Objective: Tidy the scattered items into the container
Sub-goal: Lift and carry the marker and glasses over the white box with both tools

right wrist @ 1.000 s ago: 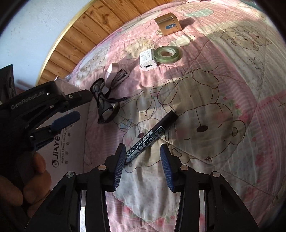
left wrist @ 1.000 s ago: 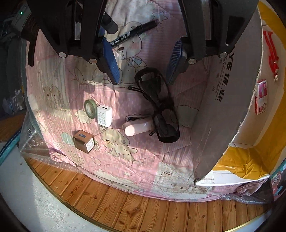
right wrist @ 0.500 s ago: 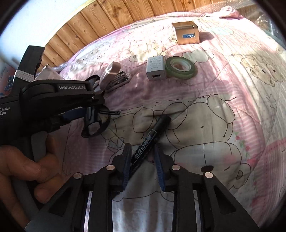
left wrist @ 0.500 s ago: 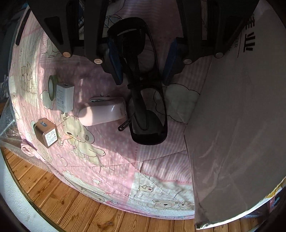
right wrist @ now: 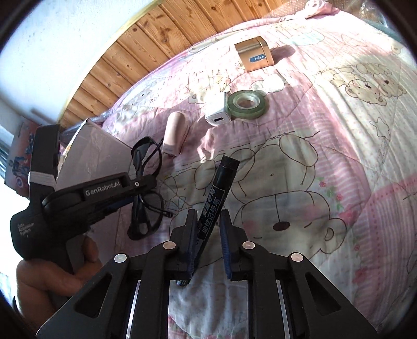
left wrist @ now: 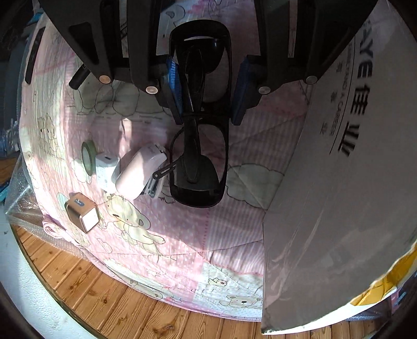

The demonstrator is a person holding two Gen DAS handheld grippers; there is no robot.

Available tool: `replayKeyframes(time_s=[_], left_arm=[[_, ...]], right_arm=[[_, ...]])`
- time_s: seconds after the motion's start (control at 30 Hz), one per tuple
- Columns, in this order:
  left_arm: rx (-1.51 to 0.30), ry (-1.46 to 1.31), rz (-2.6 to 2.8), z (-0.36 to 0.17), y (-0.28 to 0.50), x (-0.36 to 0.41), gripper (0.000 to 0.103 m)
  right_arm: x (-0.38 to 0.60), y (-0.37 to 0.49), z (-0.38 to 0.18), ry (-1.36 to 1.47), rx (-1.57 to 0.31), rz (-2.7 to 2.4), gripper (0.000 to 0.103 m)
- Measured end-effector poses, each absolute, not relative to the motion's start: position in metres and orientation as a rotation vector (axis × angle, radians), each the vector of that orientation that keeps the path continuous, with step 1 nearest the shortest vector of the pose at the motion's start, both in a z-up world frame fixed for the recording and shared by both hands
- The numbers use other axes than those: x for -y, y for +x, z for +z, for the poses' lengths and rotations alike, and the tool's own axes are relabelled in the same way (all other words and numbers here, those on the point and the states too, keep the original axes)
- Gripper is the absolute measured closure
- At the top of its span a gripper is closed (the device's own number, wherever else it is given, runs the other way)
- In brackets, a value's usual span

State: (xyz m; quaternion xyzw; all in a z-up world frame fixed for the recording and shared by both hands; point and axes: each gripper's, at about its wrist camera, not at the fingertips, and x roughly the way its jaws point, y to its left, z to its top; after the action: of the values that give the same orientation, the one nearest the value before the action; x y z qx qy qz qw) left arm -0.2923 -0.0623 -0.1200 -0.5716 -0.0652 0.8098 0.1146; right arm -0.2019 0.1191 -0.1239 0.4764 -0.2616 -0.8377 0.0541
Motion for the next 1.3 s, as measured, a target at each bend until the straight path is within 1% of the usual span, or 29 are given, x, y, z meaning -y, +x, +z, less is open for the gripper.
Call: replayKeyframes(time_s=[0.2, 0.47, 0.9, 1.3], left_arm=[[0.104, -1.633, 2.334, -0.107, -0.247, 0.059, 0.066], [0.034, -1.581, 2.291, -0.092, -0.203, 0.051, 0.066], [0.030, -1.522, 2.273, -0.078, -0.167, 0.067, 0.066], [0.034, -1.404, 2.271, -0.050, -0.145, 0.067, 0.066]], right_arm=[[-0.121, -0.178, -0.116, 1.448, 0.791, -2.556, 0.087], [-0.118, -0.152, -0.104, 1.429, 0.764, -2.580, 0.088], [-0.123, -0.111, -0.076, 1.363, 0.770, -2.612, 0.090], [-0.116, -0.083, -0.047, 1.288, 0.737, -2.665, 0.090]])
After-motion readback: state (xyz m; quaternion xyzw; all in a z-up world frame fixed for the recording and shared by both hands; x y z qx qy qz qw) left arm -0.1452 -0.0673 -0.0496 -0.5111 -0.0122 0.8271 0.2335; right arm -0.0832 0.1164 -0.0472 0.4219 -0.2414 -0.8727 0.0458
